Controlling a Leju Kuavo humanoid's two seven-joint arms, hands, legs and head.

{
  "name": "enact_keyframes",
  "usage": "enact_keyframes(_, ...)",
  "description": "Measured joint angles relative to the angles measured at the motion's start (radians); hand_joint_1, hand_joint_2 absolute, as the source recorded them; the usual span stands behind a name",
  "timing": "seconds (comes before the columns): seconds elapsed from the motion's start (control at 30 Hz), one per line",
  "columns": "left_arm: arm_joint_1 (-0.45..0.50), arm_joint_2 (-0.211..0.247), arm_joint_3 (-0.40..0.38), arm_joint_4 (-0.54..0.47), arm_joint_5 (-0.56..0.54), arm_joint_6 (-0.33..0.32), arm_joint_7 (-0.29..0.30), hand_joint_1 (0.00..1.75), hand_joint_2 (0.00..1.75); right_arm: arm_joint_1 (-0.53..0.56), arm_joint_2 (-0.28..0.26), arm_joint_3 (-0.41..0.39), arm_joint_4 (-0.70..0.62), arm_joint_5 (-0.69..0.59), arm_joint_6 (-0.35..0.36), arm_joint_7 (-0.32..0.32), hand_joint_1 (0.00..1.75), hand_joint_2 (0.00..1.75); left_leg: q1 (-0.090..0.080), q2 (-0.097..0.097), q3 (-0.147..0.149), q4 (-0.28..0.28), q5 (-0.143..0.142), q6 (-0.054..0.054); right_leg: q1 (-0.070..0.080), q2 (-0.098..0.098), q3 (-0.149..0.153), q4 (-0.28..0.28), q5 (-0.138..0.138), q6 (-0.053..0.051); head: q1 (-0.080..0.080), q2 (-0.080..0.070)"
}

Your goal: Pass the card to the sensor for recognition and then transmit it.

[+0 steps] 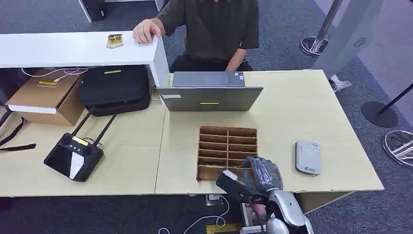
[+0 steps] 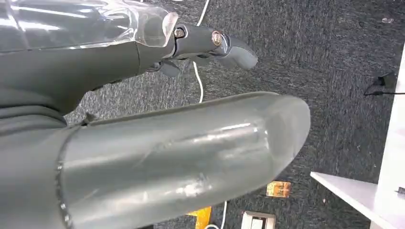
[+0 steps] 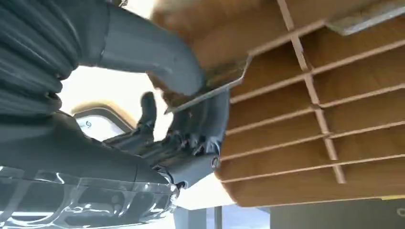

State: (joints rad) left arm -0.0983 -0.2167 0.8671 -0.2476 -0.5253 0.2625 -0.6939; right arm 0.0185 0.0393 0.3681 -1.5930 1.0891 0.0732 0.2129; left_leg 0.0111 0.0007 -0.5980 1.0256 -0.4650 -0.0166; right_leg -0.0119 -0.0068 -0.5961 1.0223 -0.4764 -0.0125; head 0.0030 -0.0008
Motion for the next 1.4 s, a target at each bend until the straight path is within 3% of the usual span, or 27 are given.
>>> enact_keyframes(0.67,-0.003,0.0,0.005,-0.002,0.002,0.0,0.003,0.0,0.0,0.036,0.0,-0.042,-0.022,-0.082,-0.045,-0.048,1.75,1.75,0.0,0.0,0.0,0.0,0.0,0.0,0.0,0.0,0.0,0.0,0.0,0.0,0.0,0.0)
enact_keyframes(0.83,-0.002,0.0,0.008,-0.002,0.006,0.01,0.0,0.0,0.0,0.04,0.0,-0.06,-0.068,-0.096,-0.203,-0.12,1.75,1.75,0.0,0.0,0.0,0.0,0.0,0.0,0.0,0.0,0.0,0.0,0.0,0.0,0.0,0.0)
enact_keyframes(1.07,0.01,-0.002,0.029,-0.01,0.028,0.015,0.0,0.0,0.0,0.044,0.0,-0.14,-0.247,-0.126,-0.534,-0.249,1.75,1.75,0.0,0.0,0.0,0.0,0.0,0.0,0.0,0.0,0.0,0.0,0.0,0.0,0.0,0.0)
enact_keyframes(1.3,0.014,-0.002,0.03,-0.022,0.041,0.009,0.0,0.0,0.0,0.118,0.0,-0.222,-0.43,-0.128,-0.683,-0.303,1.75,1.75,0.0,0.0,0.0,0.0,-0.001,0.0,0.0,0.0,0.0,0.0,0.0,0.0,0.0,0.0)
enact_keyframes(1.4,0.014,-0.003,0.03,-0.022,0.043,0.009,0.0,0.0,0.0,0.154,0.0,-0.239,-0.475,-0.141,-0.716,-0.325,1.75,1.75,0.0,0.0,0.0,0.0,-0.001,0.0,0.0,0.0,0.0,0.0,-0.001,0.0,0.0,0.0)
